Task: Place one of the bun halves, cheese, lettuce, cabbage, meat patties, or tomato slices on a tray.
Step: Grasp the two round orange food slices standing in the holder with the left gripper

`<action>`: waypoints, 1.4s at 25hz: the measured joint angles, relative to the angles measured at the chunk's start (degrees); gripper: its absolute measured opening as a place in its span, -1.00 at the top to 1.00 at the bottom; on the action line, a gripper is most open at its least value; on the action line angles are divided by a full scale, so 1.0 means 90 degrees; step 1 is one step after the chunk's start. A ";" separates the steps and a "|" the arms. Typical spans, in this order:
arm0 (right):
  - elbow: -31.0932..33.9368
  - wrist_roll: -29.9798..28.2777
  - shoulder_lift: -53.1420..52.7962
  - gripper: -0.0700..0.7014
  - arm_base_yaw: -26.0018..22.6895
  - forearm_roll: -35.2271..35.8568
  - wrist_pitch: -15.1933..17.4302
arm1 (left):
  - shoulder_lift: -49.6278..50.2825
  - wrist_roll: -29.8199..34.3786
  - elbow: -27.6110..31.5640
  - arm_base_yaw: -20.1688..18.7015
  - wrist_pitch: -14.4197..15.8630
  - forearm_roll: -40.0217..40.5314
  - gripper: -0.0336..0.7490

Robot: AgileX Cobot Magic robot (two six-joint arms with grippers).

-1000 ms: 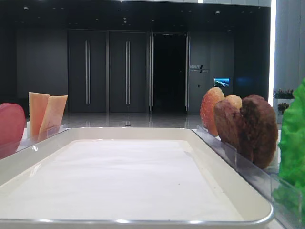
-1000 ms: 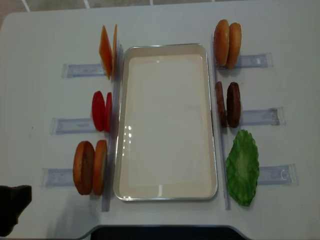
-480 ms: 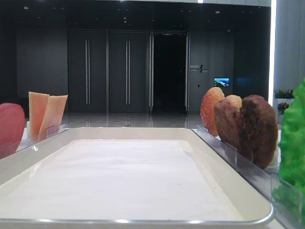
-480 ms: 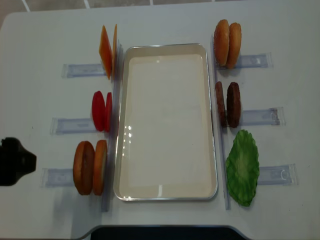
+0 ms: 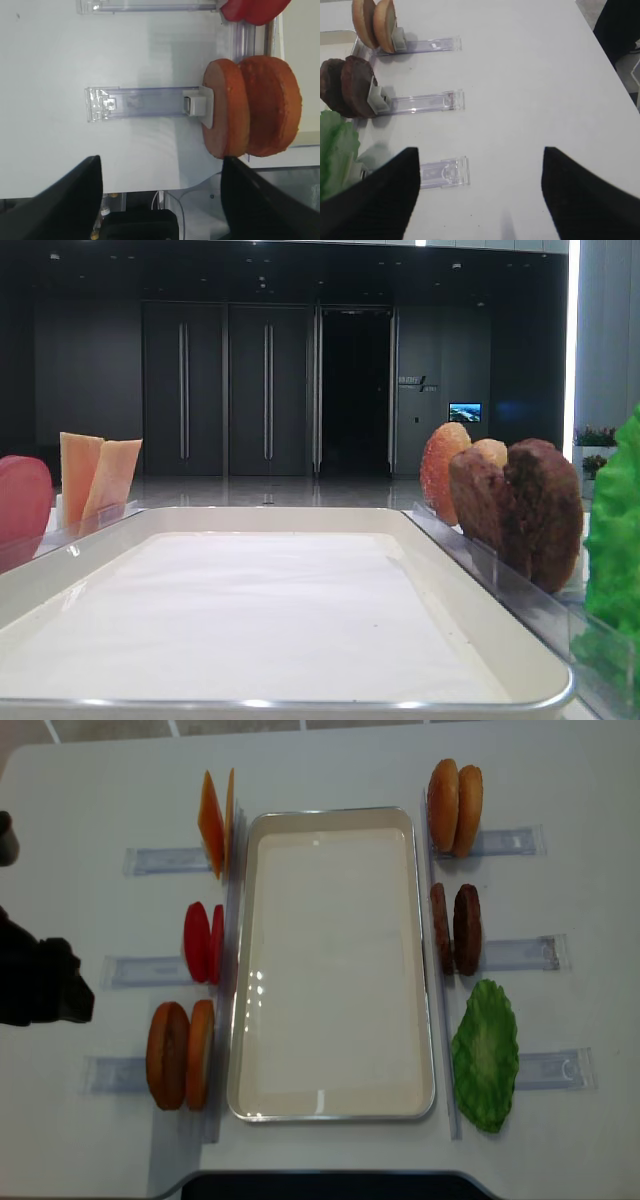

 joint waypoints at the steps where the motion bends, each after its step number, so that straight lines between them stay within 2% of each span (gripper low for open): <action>1: 0.0000 0.0000 0.0000 -0.51 0.0000 0.0000 0.0000 | 0.0098 0.0000 0.0000 0.0000 0.0000 -0.0008 -0.51; 13: 0.0000 0.0000 0.0000 -0.51 0.0000 0.0000 0.0000 | 0.0665 -0.0153 -0.0007 -0.0053 -0.0354 -0.0063 -0.51; 18: 0.0000 0.0000 0.0000 -0.51 0.0000 0.0000 0.0000 | 0.0665 -0.0587 -0.0014 -0.0525 -0.0417 -0.0051 -0.51; 31: 0.0000 0.0000 0.0000 -0.51 0.0000 0.0000 0.0000 | 0.1115 -0.1848 -0.0029 -0.2076 -0.0553 -0.0051 -0.51; 35: 0.0000 0.0000 0.0000 -0.51 0.0000 0.0000 0.0000 | 0.1317 -0.2144 -0.0063 -0.2478 -0.0787 -0.0050 -0.51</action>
